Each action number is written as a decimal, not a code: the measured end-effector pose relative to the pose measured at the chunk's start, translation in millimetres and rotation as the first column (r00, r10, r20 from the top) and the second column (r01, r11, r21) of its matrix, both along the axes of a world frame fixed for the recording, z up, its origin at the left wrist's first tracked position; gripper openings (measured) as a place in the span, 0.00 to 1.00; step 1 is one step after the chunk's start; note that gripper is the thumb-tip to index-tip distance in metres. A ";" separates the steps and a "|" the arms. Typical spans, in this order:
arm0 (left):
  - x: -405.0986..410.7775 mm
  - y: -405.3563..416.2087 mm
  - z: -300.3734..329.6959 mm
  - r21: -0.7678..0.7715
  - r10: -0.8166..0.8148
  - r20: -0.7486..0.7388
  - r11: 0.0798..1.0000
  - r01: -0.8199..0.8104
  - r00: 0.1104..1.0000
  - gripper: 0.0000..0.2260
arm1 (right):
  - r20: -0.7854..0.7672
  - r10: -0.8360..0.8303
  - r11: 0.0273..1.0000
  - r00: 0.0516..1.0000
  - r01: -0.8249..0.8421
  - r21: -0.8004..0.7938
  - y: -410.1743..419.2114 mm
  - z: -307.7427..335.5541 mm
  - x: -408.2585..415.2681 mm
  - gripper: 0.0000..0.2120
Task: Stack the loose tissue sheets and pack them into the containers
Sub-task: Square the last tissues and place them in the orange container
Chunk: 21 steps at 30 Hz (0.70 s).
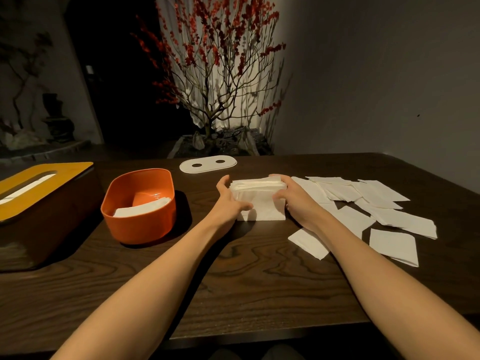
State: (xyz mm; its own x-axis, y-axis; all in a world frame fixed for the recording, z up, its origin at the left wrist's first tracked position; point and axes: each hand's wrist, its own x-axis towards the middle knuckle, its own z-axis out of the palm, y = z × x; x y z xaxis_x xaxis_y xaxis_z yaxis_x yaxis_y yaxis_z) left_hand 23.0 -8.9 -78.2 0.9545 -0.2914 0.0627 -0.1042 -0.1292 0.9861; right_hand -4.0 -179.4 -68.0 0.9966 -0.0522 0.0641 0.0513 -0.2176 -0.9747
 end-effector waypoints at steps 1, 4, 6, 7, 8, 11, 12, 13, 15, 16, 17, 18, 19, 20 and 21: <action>2.3 -0.1 -1.6 -0.006 0.002 -0.017 1.000 -0.002 1.000 0.43 | 0.017 -0.016 0.996 1.000 0.014 0.089 3.8 0.0 0.8 0.19; 3.1 -0.8 -2.9 -0.013 0.011 -0.017 1.000 -0.011 1.000 0.46 | 0.082 -0.137 0.972 0.987 0.118 0.202 12.1 0.1 2.7 0.16; 0.6 -1.1 -1.8 -0.002 0.008 0.003 1.000 -0.008 1.000 0.47 | 0.075 -0.265 0.948 0.961 0.246 0.204 14.8 -2.2 5.7 0.13; 0.2 -1.6 -1.5 0.010 0.006 0.020 1.000 -0.006 1.000 0.47 | 0.047 -0.330 0.926 0.943 0.314 0.211 15.3 -4.0 7.6 0.11; 0.2 -1.9 -1.7 0.027 0.008 0.039 1.000 -0.009 0.999 0.46 | 0.023 -0.381 0.904 0.924 0.368 0.219 15.3 -5.3 8.8 0.09; 0.1 -1.9 -2.3 0.064 -0.004 0.083 0.998 -0.002 0.997 0.42 | 0.027 -0.468 0.874 0.883 0.457 0.166 10.4 -7.5 11.1 0.08; -0.3 -1.4 -2.2 0.077 -0.006 0.090 0.997 -0.001 0.996 0.40 | 0.041 -0.477 0.875 0.878 0.470 0.113 7.9 -7.5 10.8 0.09; -0.2 -0.6 -2.2 0.087 -0.007 0.095 0.996 -0.001 0.995 0.39 | 0.055 -0.481 0.876 0.875 0.478 0.061 5.7 -6.6 9.3 0.10; -0.4 1.4 -2.1 0.090 0.003 0.102 0.996 -0.012 0.995 0.37 | 0.107 -0.491 0.866 0.864 0.498 -0.051 0.8 -5.6 7.2 0.11; 0.2 2.3 -2.1 0.087 0.012 0.105 0.996 -0.021 0.994 0.36 | 0.136 -0.490 0.859 0.861 0.503 -0.094 -1.9 -4.8 6.6 0.11; 0.8 3.0 -2.0 0.084 0.020 0.108 0.996 -0.029 0.994 0.35 | 0.160 -0.481 0.857 0.862 0.501 -0.119 -3.8 -3.8 6.0 0.10; 0.5 3.5 -1.5 0.085 0.026 0.114 0.996 -0.035 0.993 0.34 | 0.177 -0.465 0.863 0.867 0.489 -0.128 -5.1 -2.7 4.6 0.09; 0.5 4.1 -1.1 0.086 0.030 0.118 0.996 -0.040 0.993 0.34 | 0.190 -0.445 0.872 0.875 0.472 -0.132 -5.0 -1.7 3.4 0.08; 0.3 4.8 -0.6 0.085 0.029 0.118 0.996 -0.039 0.993 0.34 | 0.204 -0.427 0.877 0.881 0.458 -0.143 -4.8 -1.2 2.5 0.06; 0.5 5.4 -0.5 0.084 0.022 0.115 0.996 -0.032 0.993 0.33 | 0.223 -0.414 0.875 0.882 0.453 -0.168 -4.5 -1.3 2.0 0.05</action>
